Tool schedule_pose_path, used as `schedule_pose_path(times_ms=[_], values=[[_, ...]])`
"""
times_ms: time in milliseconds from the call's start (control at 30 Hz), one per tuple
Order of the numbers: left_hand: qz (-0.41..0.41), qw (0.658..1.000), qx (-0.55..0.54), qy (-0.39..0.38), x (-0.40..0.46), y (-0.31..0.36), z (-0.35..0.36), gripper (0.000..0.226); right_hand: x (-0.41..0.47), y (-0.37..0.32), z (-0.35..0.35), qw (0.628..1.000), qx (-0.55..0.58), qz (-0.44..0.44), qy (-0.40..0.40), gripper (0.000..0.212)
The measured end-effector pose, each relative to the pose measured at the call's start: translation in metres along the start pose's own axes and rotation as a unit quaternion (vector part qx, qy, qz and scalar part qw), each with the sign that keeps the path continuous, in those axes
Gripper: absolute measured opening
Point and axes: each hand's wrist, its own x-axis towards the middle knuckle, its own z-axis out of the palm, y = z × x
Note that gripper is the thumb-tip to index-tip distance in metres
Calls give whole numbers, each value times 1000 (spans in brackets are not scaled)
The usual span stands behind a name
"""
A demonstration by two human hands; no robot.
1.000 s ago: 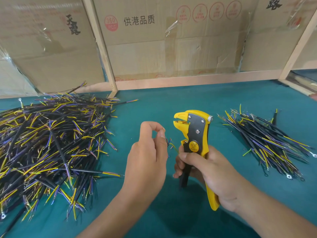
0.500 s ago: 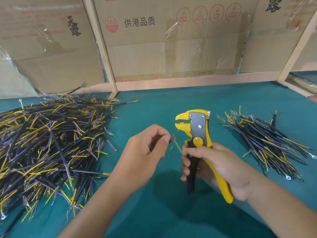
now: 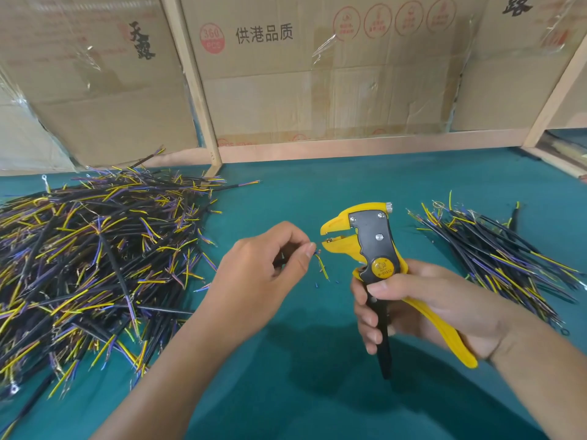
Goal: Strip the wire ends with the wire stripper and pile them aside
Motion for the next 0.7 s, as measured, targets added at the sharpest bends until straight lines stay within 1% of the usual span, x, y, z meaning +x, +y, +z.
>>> schedule_pose_path(times_ms=[133,300,700], values=[[7,1000,30,-5,0,1,0,16,0,0,0,1000,-14,1,-2,21],[11,999,35,0,0,1,-1,15,-1,2,-2,999,-42,11,-12,22],[22,997,71,6,0,5,-3,15,1,3,2,999,-43,25,16,33]])
